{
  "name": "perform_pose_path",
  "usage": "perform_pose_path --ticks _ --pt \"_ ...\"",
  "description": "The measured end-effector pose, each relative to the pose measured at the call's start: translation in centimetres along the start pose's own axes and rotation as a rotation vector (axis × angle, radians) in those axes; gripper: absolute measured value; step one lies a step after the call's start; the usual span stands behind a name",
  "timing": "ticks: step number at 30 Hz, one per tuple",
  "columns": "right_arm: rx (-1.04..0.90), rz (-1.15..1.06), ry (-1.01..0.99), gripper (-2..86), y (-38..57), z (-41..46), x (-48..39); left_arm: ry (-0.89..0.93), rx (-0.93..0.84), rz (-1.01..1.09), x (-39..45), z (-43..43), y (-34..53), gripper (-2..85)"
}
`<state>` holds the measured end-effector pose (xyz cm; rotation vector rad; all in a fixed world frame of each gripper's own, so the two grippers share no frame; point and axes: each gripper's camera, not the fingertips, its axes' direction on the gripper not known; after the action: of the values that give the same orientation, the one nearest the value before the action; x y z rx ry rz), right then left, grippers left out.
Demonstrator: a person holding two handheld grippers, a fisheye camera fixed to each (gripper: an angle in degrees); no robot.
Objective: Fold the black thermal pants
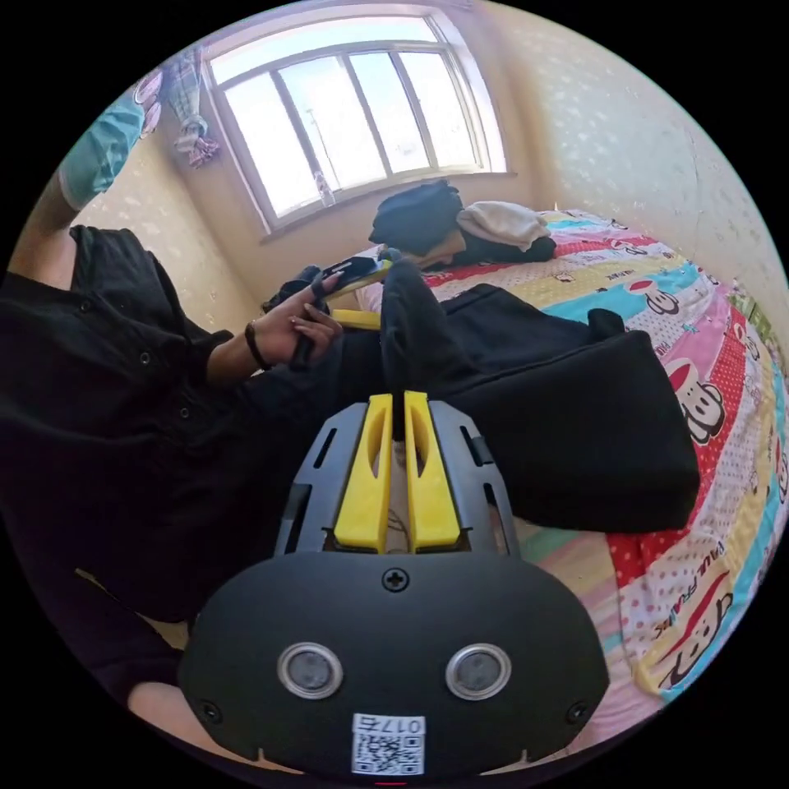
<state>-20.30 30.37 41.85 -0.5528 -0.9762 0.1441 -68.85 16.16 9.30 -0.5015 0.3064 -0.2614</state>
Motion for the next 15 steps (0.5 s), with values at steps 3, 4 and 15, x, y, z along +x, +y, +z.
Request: perform_pose_path --ticks 3,4,15 --pt "-0.007 0.045 0.032 3.3 1.2 1.0 0.5 0.027 0.017 -0.032 0.1 -0.7 1.8 20.2" --pt "0.003 0.068 0.031 3.3 1.3 1.1 1.0 0.074 0.010 -0.063 -0.3 -1.3 2.7 20.0" --pt "-0.032 -0.046 -0.182 3.9 1.5 -0.2 1.0 0.006 -0.005 -0.178 -2.8 -3.9 3.0 20.9"
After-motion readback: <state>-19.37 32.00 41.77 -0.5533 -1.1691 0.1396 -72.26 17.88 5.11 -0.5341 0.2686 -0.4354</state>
